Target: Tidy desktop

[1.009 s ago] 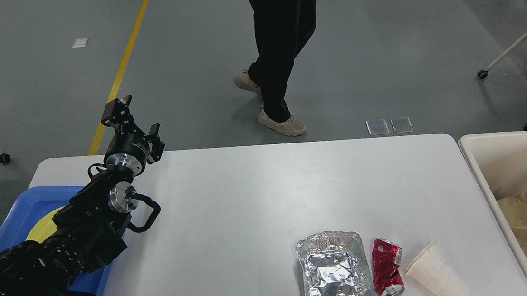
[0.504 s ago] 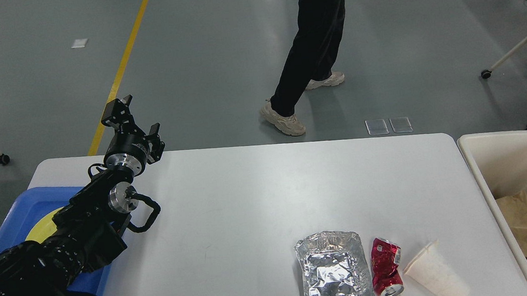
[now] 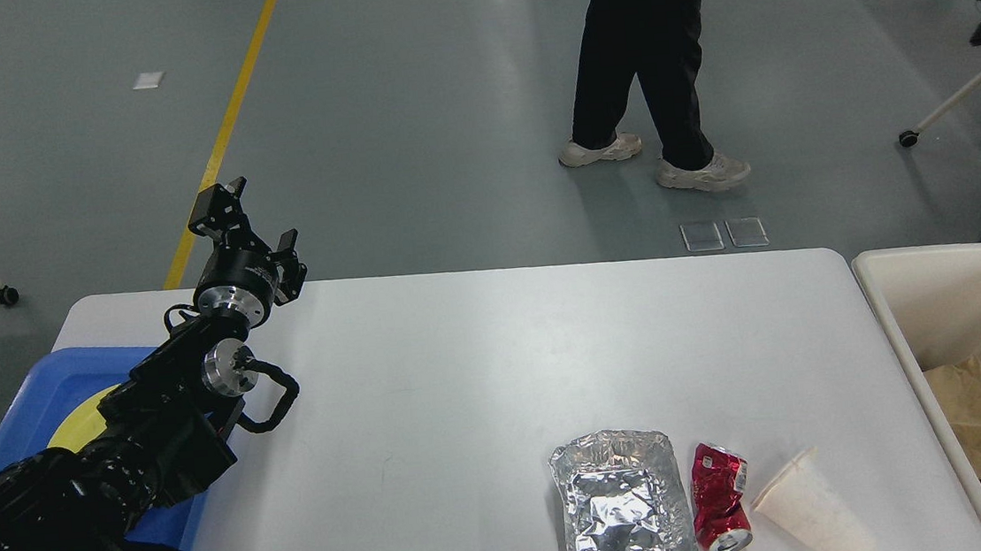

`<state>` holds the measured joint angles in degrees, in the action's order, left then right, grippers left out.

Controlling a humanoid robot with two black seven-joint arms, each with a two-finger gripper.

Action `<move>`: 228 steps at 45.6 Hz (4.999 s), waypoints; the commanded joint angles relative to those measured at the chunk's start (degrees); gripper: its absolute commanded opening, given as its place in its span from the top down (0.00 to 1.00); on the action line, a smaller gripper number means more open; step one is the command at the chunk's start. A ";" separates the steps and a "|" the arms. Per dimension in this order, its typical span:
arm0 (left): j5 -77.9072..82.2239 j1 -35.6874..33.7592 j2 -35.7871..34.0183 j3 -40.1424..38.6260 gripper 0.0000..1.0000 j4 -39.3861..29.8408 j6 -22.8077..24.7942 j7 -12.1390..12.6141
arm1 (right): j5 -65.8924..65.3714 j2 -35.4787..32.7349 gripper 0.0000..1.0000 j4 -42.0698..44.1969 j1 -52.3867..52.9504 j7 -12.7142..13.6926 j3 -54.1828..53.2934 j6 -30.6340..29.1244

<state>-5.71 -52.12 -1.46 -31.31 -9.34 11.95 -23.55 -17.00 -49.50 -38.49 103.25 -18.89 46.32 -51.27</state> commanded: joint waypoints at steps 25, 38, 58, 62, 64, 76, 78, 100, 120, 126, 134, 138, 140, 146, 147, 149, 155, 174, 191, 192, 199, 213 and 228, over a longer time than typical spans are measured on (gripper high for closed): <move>0.00 0.00 -0.03 -0.06 0.04 0.02 0.00 -0.01 | -0.84 36.13 0.00 -11.34 1.27 -0.18 6.32 -0.76; 0.00 0.00 0.06 0.03 0.04 -0.06 0.00 -0.01 | -6.10 44.49 0.00 -9.15 -7.97 -0.18 7.73 2.39; 0.00 0.00 -0.03 0.02 0.04 0.02 0.00 -0.01 | -29.84 47.13 0.00 -11.78 -17.64 -0.18 9.05 10.92; 0.00 0.00 0.06 0.02 0.04 0.02 0.00 -0.01 | -32.48 47.30 0.00 -12.05 -18.78 -0.09 9.05 10.93; 0.00 0.00 -0.03 -0.06 0.04 0.02 0.00 -0.01 | -33.18 47.56 0.00 -11.96 -19.31 -0.09 9.05 10.93; 0.00 0.00 0.06 0.03 0.04 0.02 0.00 -0.01 | -34.94 49.41 0.00 -11.87 -22.56 0.09 9.14 13.03; 0.00 0.00 0.06 0.03 0.04 0.02 0.00 0.08 | -35.47 49.59 0.00 -11.78 -22.83 0.00 9.14 13.30; 0.00 0.00 0.06 0.03 0.04 0.02 0.00 -0.01 | -35.21 48.71 0.00 -10.73 -22.48 0.09 10.89 16.90; 0.00 0.00 -0.03 0.03 0.04 0.02 0.00 -0.01 | -34.50 47.83 0.00 -10.73 -22.83 0.26 11.24 21.56; 0.00 0.00 -0.03 0.03 0.04 -0.06 0.09 0.08 | -34.50 46.34 0.00 -10.82 -22.74 0.17 12.56 21.39; 0.00 0.00 0.06 0.03 0.04 -0.06 0.09 -0.01 | -29.34 45.55 0.00 -10.73 -21.69 0.17 12.82 20.68; 0.00 0.00 0.06 0.03 0.04 0.02 0.00 -0.01 | -21.51 45.55 0.00 -10.73 -21.60 0.26 13.44 20.42; 0.00 0.00 -0.03 0.02 0.04 -0.06 0.00 -0.01 | -18.78 45.55 0.00 -10.73 -21.60 0.26 14.40 19.98; 0.00 0.00 -0.03 0.03 0.04 -0.06 0.00 -0.01 | -11.93 45.28 0.00 -10.64 -21.25 0.35 16.52 19.28; 0.00 0.00 -0.03 0.03 0.04 0.02 0.00 0.08 | -10.44 44.76 0.00 -10.55 -21.24 0.35 16.69 19.28; 0.00 0.00 -0.03 0.03 0.04 -0.06 0.09 -0.01 | -9.46 43.97 0.00 -10.55 -21.24 0.35 16.69 19.28; 0.00 0.00 -0.03 0.03 0.04 0.02 0.09 -0.01 | -9.19 42.65 0.00 -8.98 -21.51 0.26 16.69 19.71; 0.00 0.00 -0.03 -0.06 0.04 0.02 0.00 -0.01 | -9.72 39.83 0.00 -8.44 -23.44 0.26 18.10 20.07; 0.00 0.00 0.06 -0.06 0.04 0.02 0.00 0.08 | -10.86 46.42 0.00 -8.44 -22.56 0.35 18.72 19.45; 0.00 0.00 0.06 0.02 0.04 -0.06 0.09 -0.01 | -10.86 46.95 0.00 -8.44 -22.48 0.35 18.80 19.36; 0.00 0.00 -0.03 0.02 0.04 0.02 0.00 -0.01 | -10.86 49.94 0.00 -8.44 -21.77 0.44 18.80 19.28; 0.00 0.00 0.06 0.02 0.04 -0.06 0.00 -0.01 | -10.42 53.54 0.00 -8.27 -21.60 0.44 18.28 19.45; 0.00 0.00 -0.03 0.02 0.04 -0.06 0.09 0.08 | -9.54 53.37 0.00 -6.60 -23.00 0.44 17.31 20.68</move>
<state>-5.71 -52.12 -1.46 -31.31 -9.33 11.98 -23.51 -26.67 3.95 -45.60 81.07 -18.45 63.72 -30.83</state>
